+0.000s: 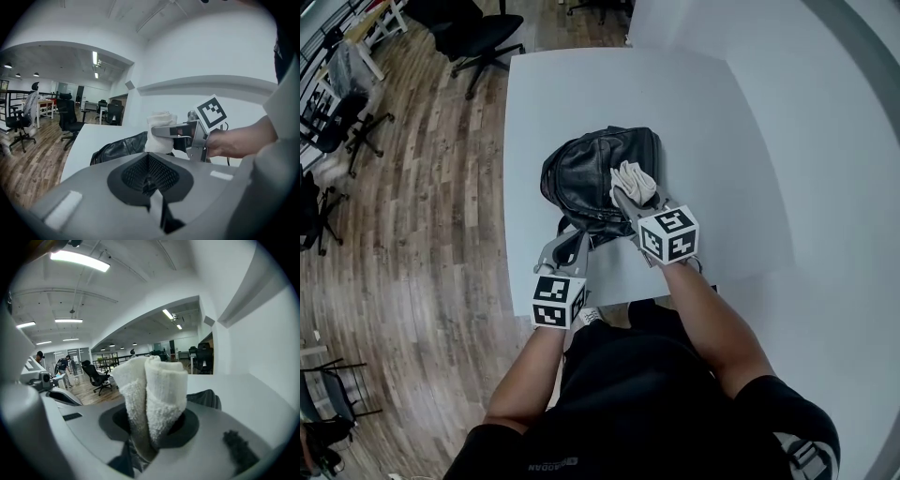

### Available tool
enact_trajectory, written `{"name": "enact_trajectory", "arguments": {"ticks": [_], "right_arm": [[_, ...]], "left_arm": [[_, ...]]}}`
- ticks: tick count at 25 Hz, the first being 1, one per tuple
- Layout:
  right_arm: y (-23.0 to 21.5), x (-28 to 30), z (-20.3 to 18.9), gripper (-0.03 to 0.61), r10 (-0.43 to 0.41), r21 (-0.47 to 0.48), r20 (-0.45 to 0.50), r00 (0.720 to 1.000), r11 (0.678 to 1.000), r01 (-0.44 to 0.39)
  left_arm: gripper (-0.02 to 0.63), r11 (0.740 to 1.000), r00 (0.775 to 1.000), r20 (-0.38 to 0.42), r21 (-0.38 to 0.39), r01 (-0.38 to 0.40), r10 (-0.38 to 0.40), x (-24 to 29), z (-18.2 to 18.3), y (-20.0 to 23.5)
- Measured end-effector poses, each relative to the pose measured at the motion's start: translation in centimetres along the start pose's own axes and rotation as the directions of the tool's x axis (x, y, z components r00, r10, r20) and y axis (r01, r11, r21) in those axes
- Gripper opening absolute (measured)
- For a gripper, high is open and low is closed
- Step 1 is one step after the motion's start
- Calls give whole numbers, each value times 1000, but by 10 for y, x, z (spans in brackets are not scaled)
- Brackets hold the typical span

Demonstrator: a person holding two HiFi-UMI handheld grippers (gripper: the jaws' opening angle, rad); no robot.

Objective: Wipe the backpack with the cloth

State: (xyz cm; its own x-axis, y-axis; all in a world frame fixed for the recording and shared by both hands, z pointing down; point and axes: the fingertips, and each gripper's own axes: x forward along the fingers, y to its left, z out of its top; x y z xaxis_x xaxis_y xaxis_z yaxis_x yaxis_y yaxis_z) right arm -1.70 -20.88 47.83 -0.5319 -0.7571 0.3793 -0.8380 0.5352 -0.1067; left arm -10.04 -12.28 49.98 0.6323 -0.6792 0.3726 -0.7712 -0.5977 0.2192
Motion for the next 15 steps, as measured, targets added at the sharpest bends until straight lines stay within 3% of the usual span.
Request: {"name": "enact_trajectory", "arguments": {"ticks": [15], "right_arm": [[-50,-55,12,107,-131,47,60,990,991,129]], "left_arm": [[5,999,1000,7,33,27,-28,11,19,-11]]}}
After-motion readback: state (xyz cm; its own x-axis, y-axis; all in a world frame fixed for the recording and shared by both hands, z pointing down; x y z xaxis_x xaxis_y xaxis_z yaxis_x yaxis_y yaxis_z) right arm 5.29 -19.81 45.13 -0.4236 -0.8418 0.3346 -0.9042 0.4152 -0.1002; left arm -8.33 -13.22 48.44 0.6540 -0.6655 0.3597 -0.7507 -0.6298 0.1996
